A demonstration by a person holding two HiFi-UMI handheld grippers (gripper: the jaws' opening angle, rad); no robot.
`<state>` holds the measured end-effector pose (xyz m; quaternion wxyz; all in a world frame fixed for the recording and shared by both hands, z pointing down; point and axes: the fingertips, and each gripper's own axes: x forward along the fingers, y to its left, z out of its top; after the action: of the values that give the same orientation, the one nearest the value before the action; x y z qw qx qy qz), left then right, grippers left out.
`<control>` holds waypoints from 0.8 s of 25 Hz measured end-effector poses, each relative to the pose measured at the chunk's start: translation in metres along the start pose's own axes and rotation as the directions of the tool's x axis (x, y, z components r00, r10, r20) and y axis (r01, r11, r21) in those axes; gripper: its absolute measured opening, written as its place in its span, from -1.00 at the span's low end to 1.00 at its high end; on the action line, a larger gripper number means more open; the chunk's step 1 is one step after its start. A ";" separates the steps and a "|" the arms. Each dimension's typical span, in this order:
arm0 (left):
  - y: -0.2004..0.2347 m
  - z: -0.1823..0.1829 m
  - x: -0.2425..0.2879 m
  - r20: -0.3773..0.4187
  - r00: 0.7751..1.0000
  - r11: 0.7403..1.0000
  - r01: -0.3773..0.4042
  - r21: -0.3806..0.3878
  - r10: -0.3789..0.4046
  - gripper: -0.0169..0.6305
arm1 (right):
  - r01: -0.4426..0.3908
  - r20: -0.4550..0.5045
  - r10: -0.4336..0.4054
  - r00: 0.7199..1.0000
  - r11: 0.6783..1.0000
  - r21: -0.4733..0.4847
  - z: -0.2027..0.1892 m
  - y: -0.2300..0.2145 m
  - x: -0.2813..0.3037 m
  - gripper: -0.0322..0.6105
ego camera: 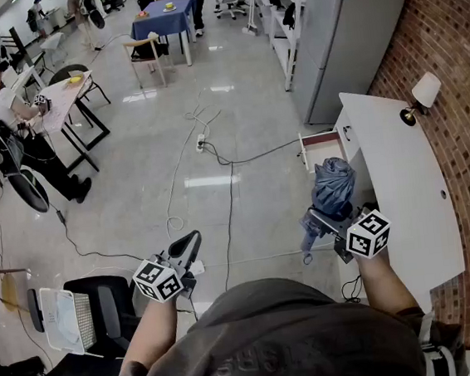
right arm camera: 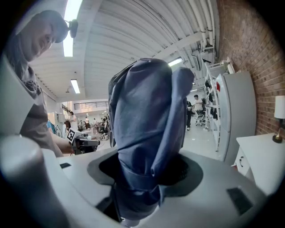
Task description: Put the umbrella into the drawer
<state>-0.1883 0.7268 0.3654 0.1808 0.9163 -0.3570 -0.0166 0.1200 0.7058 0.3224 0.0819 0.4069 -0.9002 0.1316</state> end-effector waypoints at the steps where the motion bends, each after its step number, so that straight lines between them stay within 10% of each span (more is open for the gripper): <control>1: 0.000 0.000 0.000 0.000 1.000 1.000 0.000 0.001 0.000 -0.93 | 0.000 0.000 0.000 1.000 1.000 -0.001 -0.001 0.000 0.000 -0.09; 20: -0.022 0.009 0.052 -0.008 1.000 0.999 0.014 0.028 -0.014 -0.93 | -0.024 0.014 0.024 1.000 1.000 -0.011 0.012 -0.035 -0.018 -0.08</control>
<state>-0.1370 0.7043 0.3549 0.1691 0.9213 -0.3500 -0.0090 0.1572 0.6924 0.3120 0.0761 0.3964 -0.9064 0.1247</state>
